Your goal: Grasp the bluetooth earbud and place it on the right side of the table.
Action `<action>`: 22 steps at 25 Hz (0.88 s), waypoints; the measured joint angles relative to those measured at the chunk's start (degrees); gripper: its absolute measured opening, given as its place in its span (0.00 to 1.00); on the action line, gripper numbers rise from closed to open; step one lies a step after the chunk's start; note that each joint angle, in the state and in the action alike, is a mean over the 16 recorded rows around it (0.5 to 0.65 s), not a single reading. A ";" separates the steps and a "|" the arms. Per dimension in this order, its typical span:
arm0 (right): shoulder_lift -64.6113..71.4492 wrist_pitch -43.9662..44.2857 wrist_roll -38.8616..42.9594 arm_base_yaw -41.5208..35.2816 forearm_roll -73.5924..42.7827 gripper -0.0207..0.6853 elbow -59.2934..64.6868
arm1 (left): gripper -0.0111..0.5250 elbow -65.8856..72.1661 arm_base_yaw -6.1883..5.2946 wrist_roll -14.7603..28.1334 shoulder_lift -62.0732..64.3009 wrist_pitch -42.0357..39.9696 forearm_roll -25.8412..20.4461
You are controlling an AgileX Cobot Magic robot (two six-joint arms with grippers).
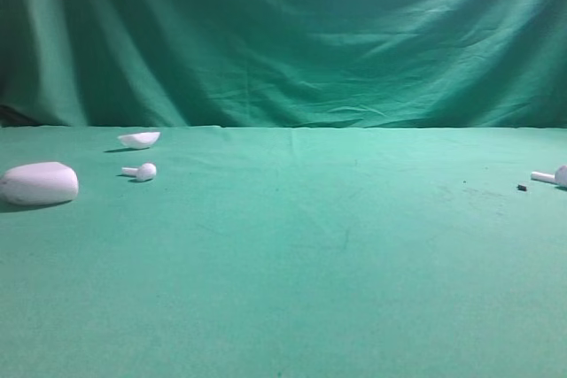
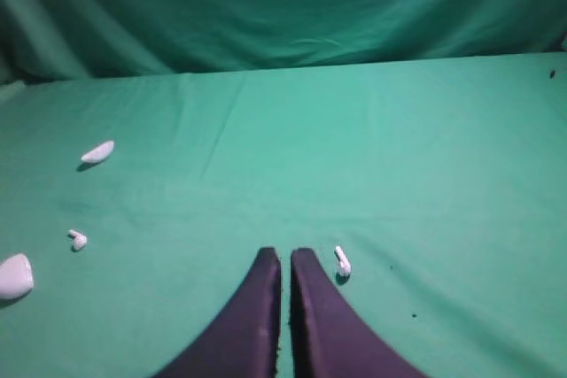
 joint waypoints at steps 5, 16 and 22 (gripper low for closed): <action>-4.31 -1.43 -0.05 0.00 0.54 0.03 1.84 | 0.02 0.00 0.00 0.00 0.00 0.00 0.00; -8.01 -10.92 -1.19 -0.88 -2.41 0.03 11.50 | 0.02 0.00 0.00 0.00 0.00 0.00 0.00; -11.50 -20.86 -1.79 -3.33 -4.29 0.03 24.67 | 0.02 0.00 0.00 0.00 0.00 0.00 0.00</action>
